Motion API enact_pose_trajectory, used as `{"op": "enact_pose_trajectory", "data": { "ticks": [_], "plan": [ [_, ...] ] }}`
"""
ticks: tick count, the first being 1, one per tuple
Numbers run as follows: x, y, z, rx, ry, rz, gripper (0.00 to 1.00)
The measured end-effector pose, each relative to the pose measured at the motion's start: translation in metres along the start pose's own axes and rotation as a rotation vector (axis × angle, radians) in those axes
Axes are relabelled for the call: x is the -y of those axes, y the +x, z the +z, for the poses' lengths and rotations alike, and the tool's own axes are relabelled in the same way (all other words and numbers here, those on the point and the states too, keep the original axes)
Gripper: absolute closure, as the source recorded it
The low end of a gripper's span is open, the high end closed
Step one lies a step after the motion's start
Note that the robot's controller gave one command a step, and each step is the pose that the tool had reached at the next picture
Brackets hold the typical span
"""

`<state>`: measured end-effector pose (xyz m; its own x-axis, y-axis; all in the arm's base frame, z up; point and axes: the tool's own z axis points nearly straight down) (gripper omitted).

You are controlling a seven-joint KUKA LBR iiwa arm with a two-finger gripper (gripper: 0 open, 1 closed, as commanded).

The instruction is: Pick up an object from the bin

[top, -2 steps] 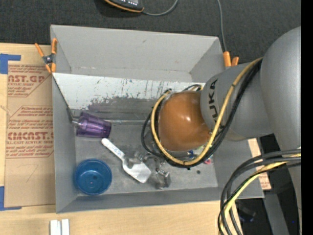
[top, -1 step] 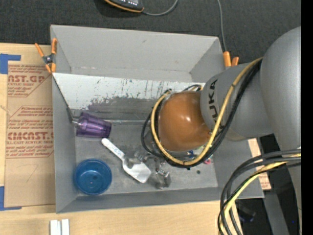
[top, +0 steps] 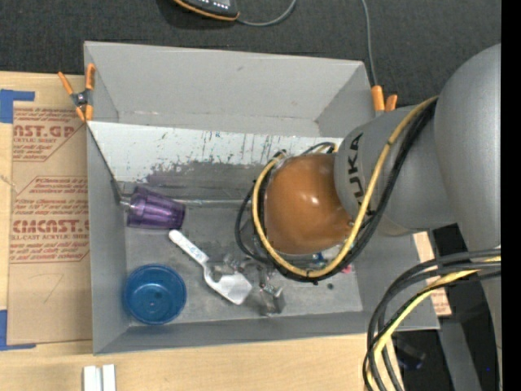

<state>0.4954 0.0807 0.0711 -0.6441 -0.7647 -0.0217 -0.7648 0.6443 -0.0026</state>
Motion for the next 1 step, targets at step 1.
{"op": "enact_pose_trajectory", "data": {
  "ticks": [1],
  "plan": [
    [-0.0057, 0.0012, -0.0036, 0.0, -0.001, -0.004, 1.0]
  ]
}}
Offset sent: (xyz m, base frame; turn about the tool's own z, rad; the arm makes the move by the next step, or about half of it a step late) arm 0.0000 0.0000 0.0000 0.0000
